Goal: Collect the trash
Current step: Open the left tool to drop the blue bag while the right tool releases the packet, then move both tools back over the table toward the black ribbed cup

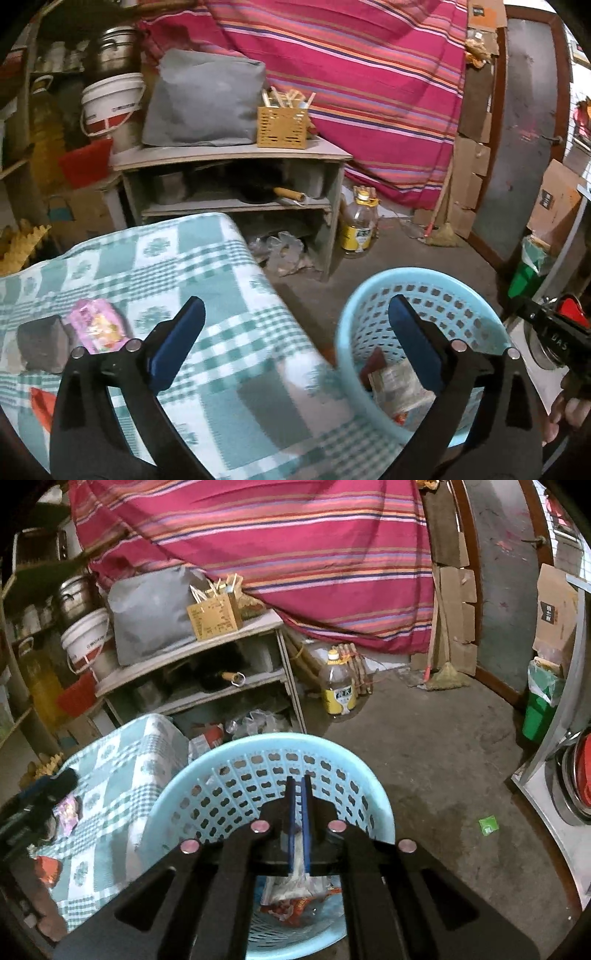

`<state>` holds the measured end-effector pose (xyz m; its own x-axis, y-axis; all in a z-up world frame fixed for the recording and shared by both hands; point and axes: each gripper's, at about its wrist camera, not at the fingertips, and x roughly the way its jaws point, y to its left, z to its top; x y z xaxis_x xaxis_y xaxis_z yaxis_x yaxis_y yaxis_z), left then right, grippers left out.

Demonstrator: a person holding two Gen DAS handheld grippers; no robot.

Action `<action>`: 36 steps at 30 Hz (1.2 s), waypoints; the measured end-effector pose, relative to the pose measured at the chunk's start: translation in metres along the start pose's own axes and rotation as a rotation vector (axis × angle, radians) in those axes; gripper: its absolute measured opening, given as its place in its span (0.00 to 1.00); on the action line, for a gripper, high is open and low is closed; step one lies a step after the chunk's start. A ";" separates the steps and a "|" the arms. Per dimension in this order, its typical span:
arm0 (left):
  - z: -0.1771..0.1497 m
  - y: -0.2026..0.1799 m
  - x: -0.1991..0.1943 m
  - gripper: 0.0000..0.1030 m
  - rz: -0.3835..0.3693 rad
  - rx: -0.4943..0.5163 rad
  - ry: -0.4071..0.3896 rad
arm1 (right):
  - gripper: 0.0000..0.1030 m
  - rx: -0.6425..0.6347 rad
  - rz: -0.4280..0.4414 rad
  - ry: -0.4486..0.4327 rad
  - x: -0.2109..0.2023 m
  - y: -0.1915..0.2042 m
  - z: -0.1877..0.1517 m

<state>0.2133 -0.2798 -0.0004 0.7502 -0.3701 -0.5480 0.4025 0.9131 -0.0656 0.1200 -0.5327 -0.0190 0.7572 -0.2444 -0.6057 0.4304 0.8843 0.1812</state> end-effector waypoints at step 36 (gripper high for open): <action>-0.053 0.276 -0.017 0.95 0.312 -0.177 0.177 | 0.87 -0.190 0.085 0.026 0.020 0.210 -0.030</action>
<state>0.2840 -0.0123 -0.0533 0.7139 -0.0488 -0.6985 0.0608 0.9981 -0.0075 0.2111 -0.3403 -0.0163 0.7728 -0.1579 -0.6146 0.2637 0.9609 0.0847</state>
